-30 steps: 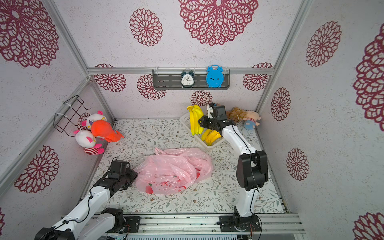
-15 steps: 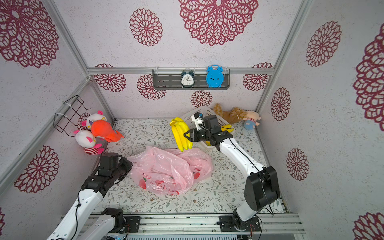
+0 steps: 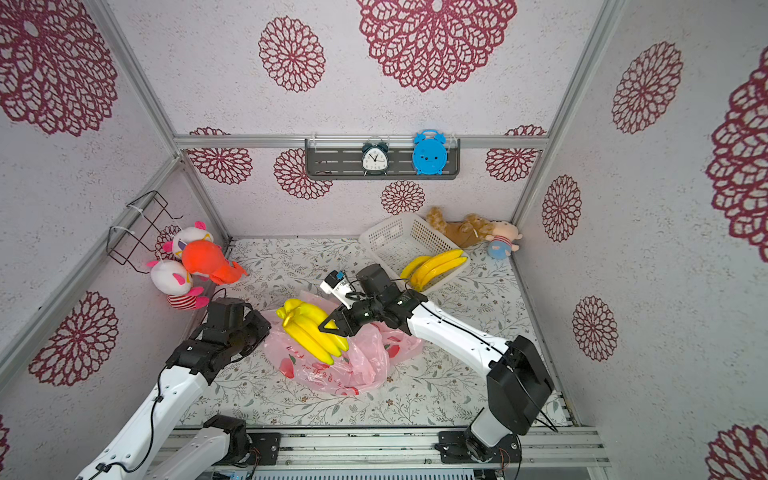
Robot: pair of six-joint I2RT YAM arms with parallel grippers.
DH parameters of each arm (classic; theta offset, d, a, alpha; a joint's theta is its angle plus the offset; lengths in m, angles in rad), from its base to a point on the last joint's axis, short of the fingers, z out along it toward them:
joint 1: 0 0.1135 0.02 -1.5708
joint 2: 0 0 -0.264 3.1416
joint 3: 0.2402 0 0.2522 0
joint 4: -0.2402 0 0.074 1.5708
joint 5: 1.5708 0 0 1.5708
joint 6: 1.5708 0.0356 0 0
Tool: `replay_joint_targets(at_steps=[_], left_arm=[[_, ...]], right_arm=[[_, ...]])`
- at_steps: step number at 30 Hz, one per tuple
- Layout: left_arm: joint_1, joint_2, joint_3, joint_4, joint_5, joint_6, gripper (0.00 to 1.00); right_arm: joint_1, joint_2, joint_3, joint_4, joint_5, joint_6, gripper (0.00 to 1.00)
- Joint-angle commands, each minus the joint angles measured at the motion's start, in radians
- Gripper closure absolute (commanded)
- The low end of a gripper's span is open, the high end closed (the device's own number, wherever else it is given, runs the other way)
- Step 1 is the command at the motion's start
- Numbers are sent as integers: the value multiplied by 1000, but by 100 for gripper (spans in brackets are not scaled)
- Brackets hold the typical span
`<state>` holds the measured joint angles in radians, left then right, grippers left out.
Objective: Place the banana into a plastic bag & tie a knot
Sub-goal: Pick up the plastic bag, then place the banana into the plastic bag.
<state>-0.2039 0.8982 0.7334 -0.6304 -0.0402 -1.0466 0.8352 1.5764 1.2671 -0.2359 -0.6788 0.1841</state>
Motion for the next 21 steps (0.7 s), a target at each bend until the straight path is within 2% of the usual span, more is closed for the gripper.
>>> replay_joint_targets(at_steps=[1, 7, 12, 21], left_arm=[[-9, -4, 40, -18, -16, 13, 100], [-11, -32, 65, -56, -15, 19, 100], [-12, -58, 80, -98, -14, 26, 100], [-23, -92, 97, -78, 84, 92, 100]], right_arm=[[5, 42, 16, 0, -10, -46, 100], [-30, 146, 52, -102, 75, -43, 100], [-61, 170, 45, -133, 100, -13, 100], [-73, 279, 148, -329, 182, -22, 100]])
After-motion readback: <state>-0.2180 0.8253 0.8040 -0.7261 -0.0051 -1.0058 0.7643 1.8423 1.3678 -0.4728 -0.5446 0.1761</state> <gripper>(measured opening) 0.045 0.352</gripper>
